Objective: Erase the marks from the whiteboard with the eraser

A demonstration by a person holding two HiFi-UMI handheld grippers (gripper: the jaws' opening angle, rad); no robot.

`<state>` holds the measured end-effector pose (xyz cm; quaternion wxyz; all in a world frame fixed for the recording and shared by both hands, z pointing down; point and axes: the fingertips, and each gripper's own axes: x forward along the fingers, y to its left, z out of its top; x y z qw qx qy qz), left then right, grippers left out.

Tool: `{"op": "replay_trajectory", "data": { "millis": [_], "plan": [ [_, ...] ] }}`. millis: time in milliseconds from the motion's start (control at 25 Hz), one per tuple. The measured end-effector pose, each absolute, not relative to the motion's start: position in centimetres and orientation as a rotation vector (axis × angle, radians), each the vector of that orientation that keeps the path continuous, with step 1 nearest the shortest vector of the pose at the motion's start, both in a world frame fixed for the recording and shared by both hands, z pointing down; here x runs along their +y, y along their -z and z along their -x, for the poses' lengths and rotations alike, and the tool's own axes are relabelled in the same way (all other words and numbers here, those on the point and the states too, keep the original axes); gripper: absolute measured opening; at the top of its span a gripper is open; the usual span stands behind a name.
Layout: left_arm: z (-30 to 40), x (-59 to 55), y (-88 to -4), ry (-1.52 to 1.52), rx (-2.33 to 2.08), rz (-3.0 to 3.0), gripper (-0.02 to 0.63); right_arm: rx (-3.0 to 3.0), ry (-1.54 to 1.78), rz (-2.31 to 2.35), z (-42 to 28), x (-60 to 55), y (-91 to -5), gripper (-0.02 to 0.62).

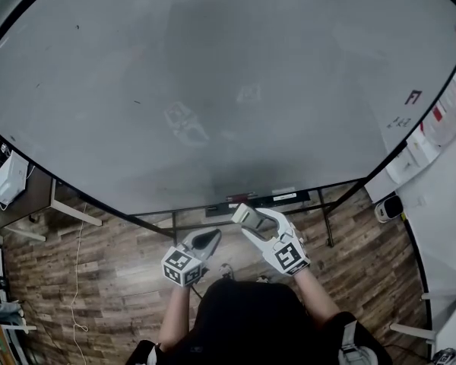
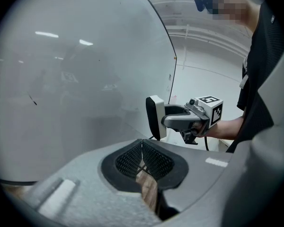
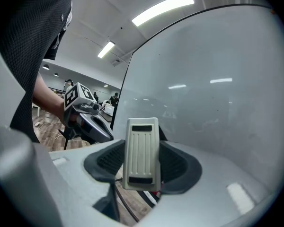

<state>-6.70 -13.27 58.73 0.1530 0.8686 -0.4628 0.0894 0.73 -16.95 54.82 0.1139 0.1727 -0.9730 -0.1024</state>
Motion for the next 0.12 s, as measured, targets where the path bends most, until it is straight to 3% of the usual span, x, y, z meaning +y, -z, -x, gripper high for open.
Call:
{"op": "replay_trajectory", "data": {
  "millis": [120],
  "plan": [
    [5.98, -12.73, -58.67, -0.247, -1.334, -2.493, 0.014, -2.85, 0.315, -0.498, -1.23, -16.57, -54.83, 0.23]
  ]
}}
